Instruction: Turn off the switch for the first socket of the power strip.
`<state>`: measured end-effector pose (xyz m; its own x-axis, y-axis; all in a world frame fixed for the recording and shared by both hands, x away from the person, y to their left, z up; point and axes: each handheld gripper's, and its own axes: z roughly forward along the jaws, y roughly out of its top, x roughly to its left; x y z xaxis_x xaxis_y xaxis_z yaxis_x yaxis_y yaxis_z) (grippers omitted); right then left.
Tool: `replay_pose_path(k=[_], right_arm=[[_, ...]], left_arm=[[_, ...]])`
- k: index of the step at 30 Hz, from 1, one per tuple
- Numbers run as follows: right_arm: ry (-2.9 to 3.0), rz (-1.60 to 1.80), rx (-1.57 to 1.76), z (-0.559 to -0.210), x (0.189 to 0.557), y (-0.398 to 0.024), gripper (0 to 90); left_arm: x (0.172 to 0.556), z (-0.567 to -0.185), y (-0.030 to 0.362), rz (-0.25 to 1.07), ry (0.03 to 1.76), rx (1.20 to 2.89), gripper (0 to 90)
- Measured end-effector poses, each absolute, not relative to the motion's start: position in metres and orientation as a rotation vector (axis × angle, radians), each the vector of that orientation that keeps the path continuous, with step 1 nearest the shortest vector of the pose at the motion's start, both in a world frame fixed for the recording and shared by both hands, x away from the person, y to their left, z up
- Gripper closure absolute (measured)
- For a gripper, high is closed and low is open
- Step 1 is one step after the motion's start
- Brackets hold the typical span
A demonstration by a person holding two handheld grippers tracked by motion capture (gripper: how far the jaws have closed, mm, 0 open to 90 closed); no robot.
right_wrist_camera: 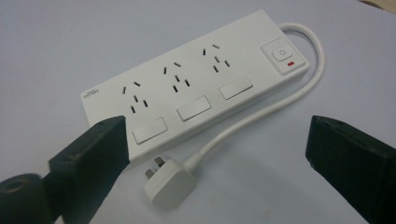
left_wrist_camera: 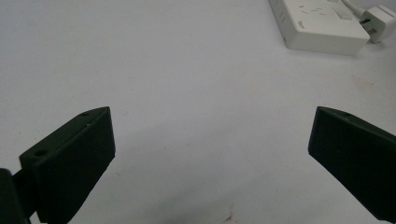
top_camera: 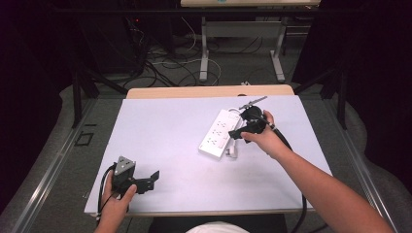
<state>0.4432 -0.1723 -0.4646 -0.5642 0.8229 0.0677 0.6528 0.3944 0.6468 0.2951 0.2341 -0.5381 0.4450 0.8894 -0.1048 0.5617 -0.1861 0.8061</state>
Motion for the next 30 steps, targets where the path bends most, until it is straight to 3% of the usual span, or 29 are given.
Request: replay_pose_path(k=[30], right_arm=[[2.280, 1.043, 1.225, -0.463, 0.388, -0.224, 0.0]], left_arm=[[0.295, -0.539, 0.233, 0.508, 1.235, 1.867, 0.5]])
